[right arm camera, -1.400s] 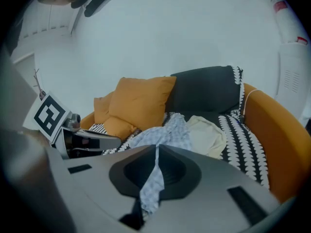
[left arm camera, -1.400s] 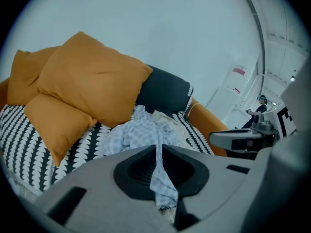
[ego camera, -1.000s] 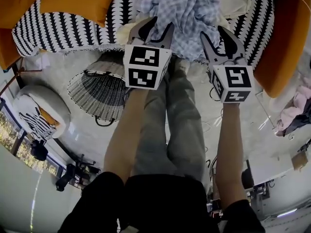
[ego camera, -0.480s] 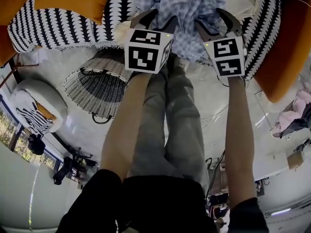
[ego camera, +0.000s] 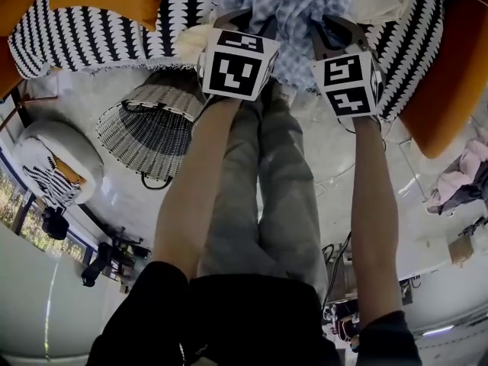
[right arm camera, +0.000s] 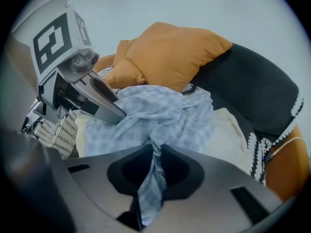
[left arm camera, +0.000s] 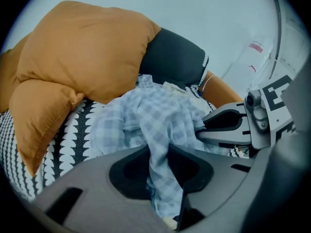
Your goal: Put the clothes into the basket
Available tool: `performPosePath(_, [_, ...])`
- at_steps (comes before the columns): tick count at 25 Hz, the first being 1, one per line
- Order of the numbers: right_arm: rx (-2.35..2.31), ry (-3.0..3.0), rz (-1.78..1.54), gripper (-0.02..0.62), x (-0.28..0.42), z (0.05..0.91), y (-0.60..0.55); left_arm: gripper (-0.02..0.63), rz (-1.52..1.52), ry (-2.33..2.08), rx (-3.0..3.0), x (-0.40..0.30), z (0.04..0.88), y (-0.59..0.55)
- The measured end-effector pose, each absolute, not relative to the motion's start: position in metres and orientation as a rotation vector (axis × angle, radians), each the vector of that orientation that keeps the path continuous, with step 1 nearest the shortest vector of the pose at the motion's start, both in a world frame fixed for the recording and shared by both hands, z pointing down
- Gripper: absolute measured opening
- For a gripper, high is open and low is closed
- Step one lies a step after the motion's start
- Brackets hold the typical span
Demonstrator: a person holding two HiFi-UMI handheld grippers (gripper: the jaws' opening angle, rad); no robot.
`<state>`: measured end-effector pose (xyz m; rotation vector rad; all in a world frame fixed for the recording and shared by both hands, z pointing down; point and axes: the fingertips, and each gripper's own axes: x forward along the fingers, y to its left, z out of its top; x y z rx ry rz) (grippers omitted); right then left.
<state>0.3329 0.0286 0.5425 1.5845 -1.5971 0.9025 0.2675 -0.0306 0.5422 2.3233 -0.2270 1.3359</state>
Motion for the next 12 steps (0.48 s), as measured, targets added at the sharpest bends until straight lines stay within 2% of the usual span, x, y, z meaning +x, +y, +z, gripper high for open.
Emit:
performPosePath(4, [1.658, -1.602, 0.882, 0.049, 0.331, 0.519, 0.033, 0.064, 1.285, -0.216, 2.338, 0.262, 0.526, -0.024])
performPosePath(12, [1.851, -1.67, 0.801, 0.034, 0.318, 0.451, 0.038, 0.057, 1.095, -0.256, 2.378, 0.239, 0.471, -0.019])
